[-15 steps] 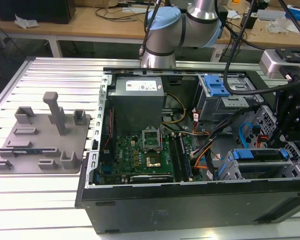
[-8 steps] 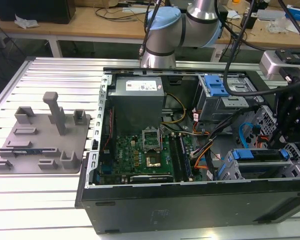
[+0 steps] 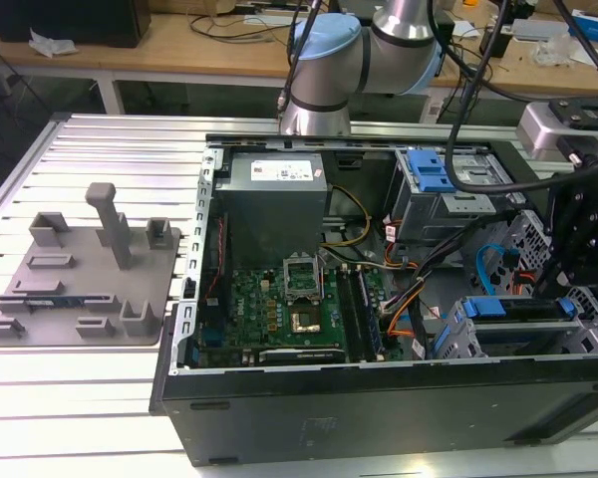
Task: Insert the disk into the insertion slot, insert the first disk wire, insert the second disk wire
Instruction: 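Insert the first disk wire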
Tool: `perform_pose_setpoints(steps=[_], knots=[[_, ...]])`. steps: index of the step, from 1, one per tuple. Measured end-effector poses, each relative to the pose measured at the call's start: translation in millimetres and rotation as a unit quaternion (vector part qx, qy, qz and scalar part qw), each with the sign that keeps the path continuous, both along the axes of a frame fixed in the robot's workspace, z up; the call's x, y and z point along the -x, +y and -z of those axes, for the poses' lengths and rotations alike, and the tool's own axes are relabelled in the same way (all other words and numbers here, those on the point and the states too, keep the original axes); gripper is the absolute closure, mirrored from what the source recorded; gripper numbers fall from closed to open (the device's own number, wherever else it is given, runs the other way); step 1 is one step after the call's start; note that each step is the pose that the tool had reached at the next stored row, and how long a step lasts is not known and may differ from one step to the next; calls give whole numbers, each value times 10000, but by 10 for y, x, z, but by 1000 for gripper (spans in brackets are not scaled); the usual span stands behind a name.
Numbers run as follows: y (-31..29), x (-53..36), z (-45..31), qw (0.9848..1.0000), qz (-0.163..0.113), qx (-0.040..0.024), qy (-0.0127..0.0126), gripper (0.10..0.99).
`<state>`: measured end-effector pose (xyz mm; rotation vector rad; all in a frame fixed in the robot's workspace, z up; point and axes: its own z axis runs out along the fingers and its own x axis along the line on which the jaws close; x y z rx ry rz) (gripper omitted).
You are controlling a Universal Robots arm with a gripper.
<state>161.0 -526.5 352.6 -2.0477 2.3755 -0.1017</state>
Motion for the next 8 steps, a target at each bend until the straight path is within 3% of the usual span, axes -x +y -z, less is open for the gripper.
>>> perform_pose_setpoints(steps=[8], knots=[[-4,0,25,10000,0,-1,0,922]])
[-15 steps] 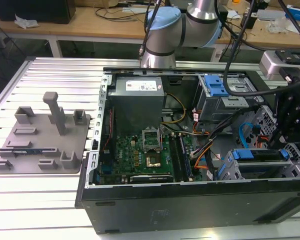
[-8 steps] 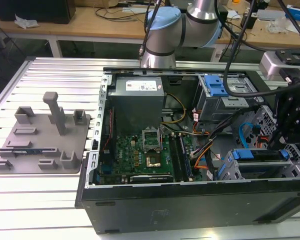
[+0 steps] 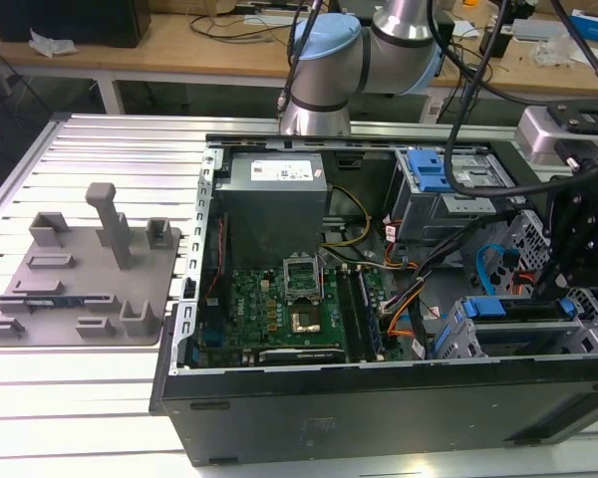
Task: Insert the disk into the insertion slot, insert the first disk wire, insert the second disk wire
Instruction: 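Insert the first disk wire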
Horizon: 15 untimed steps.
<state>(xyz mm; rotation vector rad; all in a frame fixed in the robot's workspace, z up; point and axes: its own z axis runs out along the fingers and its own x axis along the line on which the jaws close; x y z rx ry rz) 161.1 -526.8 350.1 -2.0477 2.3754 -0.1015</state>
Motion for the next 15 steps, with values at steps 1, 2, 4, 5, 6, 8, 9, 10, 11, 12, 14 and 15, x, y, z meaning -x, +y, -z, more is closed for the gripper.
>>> perform_pose_setpoints(steps=[1,2,4,5,6,8,9,10,11,12,14,15], knots=[[-1,0,3,10000,0,0,0,922],[-1,0,5,10000,0,0,0,922],[-3,0,12,10000,0,0,0,922],[-3,0,16,10000,0,0,0,922],[-4,0,20,10000,0,0,0,922],[-4,0,27,10000,0,0,0,922],[-5,0,33,10000,0,0,0,922],[-5,0,38,10000,0,0,0,922],[-5,0,43,10000,0,0,0,922],[-5,0,46,10000,0,0,0,922],[-5,0,55,10000,0,0,0,922],[-5,0,57,10000,0,0,0,922]])
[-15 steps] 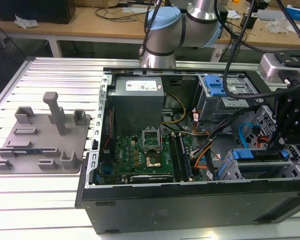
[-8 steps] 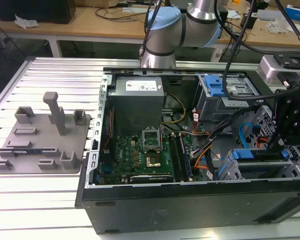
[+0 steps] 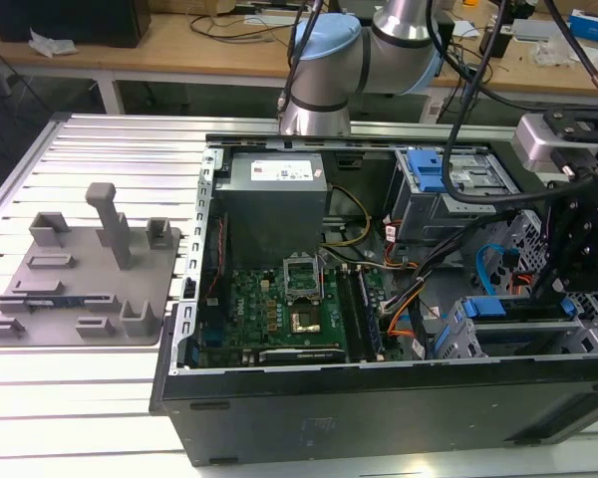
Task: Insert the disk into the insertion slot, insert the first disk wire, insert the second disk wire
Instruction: 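Insert the first disk wire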
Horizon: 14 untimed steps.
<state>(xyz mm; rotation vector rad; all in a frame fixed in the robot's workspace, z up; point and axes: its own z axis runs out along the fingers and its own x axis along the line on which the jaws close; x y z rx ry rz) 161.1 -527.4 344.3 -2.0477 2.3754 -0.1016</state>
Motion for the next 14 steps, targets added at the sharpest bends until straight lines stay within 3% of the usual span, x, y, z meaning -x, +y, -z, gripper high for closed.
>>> perform_pose_setpoints(steps=[11,14], knots=[[0,-1,9,10000,-44,-2,0,922],[0,-1,-59,10000,-44,-1,0,922]])
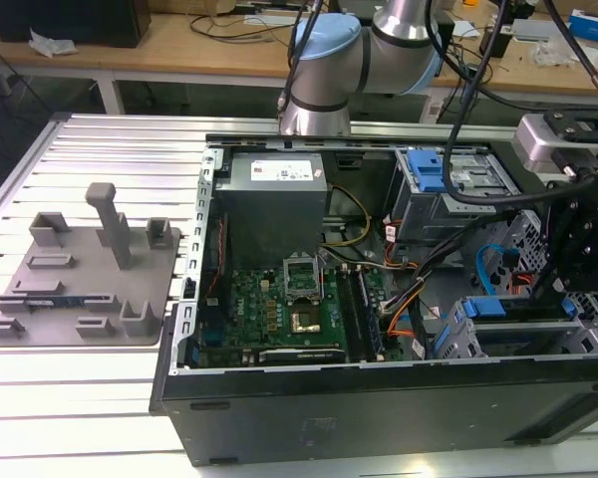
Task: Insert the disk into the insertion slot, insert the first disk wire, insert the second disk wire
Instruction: 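Insert the first disk wire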
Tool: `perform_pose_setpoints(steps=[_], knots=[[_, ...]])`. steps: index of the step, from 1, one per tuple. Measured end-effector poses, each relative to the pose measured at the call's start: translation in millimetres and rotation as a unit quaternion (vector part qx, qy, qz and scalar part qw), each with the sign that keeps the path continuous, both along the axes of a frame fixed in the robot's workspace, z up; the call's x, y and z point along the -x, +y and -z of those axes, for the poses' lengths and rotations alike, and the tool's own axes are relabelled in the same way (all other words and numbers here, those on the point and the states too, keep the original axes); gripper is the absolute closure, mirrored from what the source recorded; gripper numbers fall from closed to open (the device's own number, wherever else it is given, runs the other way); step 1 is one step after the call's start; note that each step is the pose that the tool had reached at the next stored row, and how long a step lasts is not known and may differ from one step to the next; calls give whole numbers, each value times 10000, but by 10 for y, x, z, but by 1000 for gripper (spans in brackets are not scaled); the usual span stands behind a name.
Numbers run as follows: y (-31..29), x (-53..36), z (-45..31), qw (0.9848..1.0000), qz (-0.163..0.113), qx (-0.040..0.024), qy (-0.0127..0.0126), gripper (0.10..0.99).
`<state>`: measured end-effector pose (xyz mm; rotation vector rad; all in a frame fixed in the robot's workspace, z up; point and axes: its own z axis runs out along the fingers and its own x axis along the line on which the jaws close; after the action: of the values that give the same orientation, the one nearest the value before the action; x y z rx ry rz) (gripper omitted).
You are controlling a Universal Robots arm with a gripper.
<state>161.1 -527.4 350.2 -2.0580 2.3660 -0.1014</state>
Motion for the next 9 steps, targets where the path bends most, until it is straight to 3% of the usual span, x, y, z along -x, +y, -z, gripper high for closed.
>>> perform_pose_setpoints(steps=[2,9], knots=[[0,0,-60,10000,0,1,0,922],[11,0,-62,10000,-3,3,0,922]])
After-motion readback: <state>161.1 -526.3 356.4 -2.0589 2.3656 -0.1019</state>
